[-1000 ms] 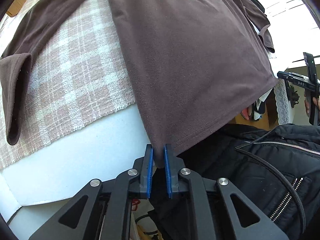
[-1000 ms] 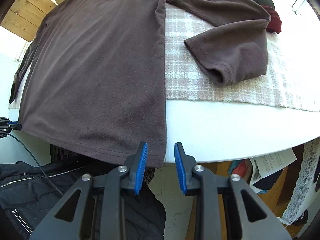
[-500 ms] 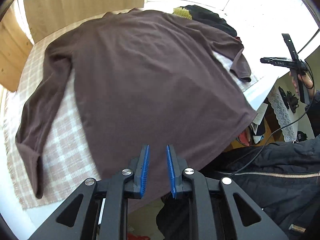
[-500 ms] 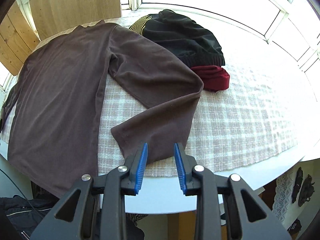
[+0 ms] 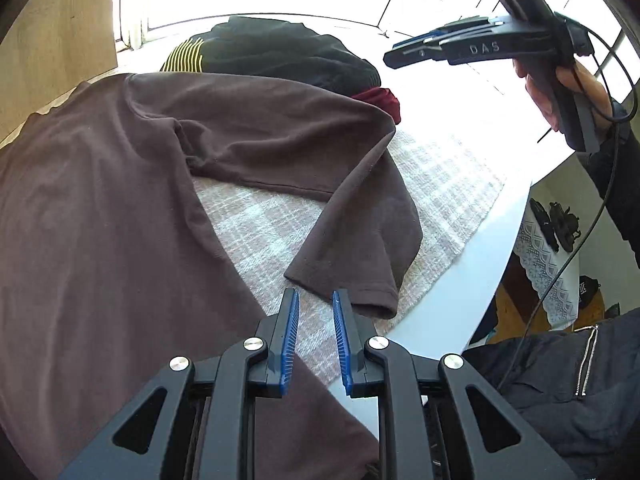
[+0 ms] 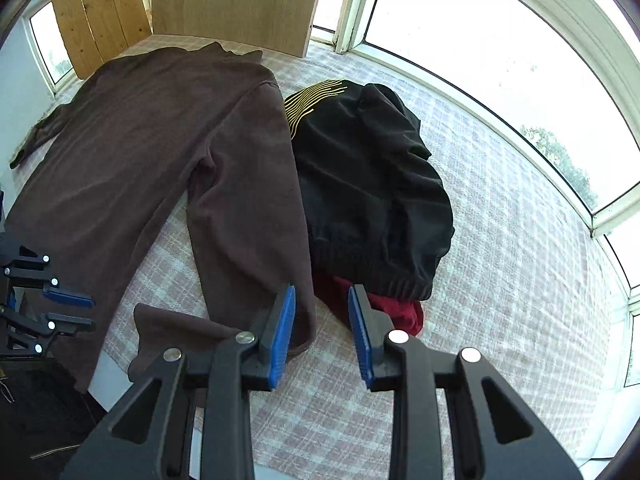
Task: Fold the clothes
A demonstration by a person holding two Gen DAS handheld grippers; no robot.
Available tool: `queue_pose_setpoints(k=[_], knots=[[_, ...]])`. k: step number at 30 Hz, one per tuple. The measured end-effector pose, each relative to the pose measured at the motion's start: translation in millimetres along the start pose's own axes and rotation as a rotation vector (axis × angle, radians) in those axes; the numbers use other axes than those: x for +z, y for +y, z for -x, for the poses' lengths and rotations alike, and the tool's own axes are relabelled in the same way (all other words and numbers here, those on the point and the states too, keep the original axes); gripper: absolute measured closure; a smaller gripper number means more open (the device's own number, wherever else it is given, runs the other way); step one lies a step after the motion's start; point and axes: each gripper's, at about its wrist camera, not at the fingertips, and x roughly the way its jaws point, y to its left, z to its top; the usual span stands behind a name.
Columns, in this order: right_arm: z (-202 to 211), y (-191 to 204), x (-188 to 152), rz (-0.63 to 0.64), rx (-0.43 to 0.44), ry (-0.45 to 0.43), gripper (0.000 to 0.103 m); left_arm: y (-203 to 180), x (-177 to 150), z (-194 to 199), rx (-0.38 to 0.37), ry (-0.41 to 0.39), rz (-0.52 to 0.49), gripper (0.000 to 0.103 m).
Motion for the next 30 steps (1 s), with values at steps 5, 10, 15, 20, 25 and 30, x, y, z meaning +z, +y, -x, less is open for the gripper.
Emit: queue_pose_setpoints(k=[5, 10, 15, 20, 25, 30], knots=[[-17, -22, 22, 0.076, 0.031, 0.004, 0.075, -6, 16, -29, 0.065, 0.021, 0.034, 0.086], [-31, -21, 45, 0.159, 0.073, -0.011, 0.075, -8, 24, -45, 0.105, 0.050, 0.038, 0.086], [-52, -13, 76, 0.219, 0.135, 0.001, 0.075, -16, 20, -53, 0.075, 0.081, 0.046, 0.100], [-78, 0, 108, 0.266, 0.169, 0.015, 0.075, -31, 12, -32, 0.018, 0.039, 0.097, 0.100], [-102, 14, 135, 0.307, 0.201, 0.034, 0.075, -56, 5, 3, -0.098, -0.014, 0.135, 0.100], [-132, 17, 162, 0.286, 0.218, 0.068, 0.075, -80, 7, 33, -0.140, -0.056, 0.115, 0.100]])
